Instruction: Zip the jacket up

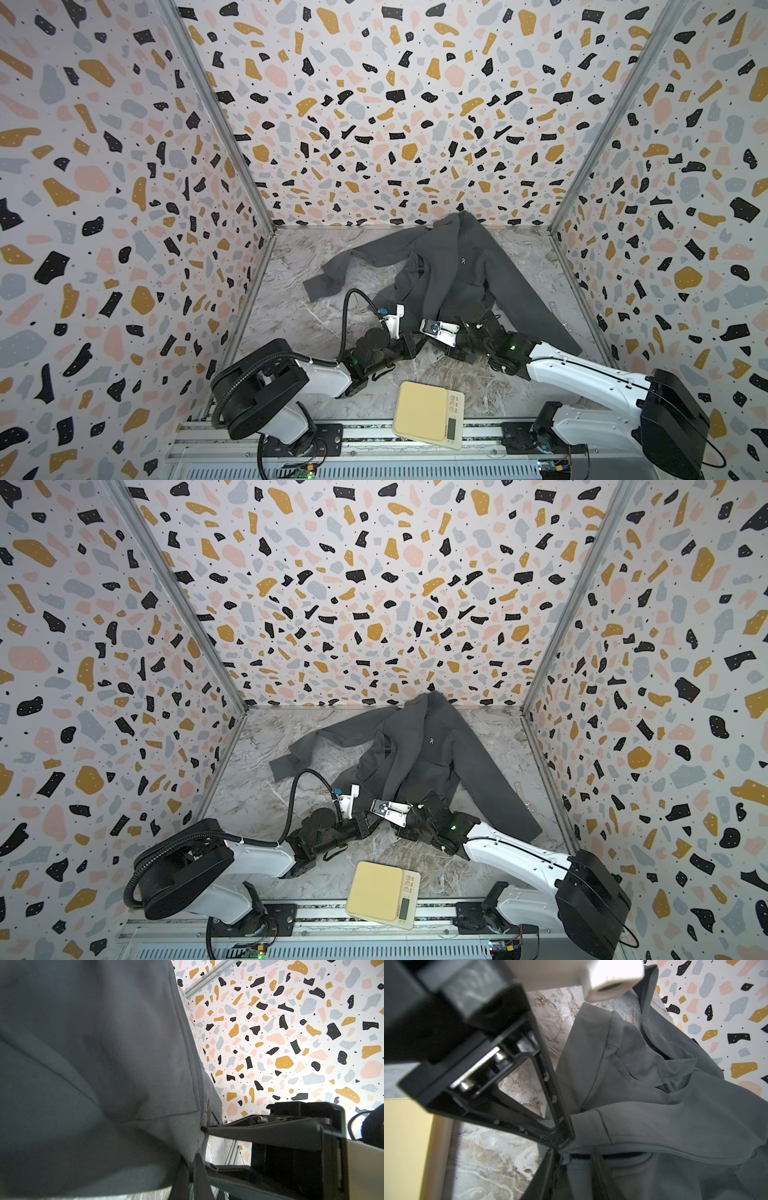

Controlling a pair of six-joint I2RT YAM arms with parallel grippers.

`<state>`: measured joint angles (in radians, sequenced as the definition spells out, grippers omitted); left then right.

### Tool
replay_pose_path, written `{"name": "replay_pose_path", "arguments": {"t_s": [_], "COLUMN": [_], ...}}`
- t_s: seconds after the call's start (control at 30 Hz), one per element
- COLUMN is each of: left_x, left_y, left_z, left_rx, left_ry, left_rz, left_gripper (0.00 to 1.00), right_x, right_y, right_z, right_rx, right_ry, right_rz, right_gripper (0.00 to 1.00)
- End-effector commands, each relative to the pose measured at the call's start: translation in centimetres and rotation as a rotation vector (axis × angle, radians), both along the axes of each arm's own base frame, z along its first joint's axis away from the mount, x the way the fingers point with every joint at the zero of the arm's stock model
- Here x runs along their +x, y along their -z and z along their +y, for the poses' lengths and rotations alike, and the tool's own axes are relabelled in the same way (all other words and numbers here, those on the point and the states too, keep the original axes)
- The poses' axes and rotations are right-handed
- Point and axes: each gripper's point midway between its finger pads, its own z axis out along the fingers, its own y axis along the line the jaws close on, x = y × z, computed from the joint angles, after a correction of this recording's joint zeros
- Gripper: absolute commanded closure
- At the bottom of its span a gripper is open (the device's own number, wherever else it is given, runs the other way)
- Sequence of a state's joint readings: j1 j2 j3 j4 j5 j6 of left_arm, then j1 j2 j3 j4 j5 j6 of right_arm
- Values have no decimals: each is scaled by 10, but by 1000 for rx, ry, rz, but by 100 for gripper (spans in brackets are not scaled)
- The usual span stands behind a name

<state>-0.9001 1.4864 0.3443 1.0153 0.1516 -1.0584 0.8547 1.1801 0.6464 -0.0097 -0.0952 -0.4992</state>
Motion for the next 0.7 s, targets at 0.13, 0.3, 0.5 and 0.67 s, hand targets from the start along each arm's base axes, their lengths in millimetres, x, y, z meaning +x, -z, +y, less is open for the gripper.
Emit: {"name": "replay_pose_path", "arguments": {"t_s": [0.13,0.3,0.5,0.67], "left_x": [-6,-6,-7,-6], "left_y": [-19,-18,-19,-30], "left_z": [-3,-3,-1,13], "left_rx": [-47,-44,-54,-109], "left_ry": [27,28,19,-40], "left_rz": [-48,-48,-43,-50], "left_gripper": [100,100,100,60], "right_x": [6,9,6,6], "right_y": [-14,-18,-19,-21], "right_z": [3,1,-1,-4], "right_rx": [45,79,112,143], "right_ry": [-30,-25,-39,-28], "right_rz": [-59,-43,7,56], "right_gripper": [100,100,100,100]}}
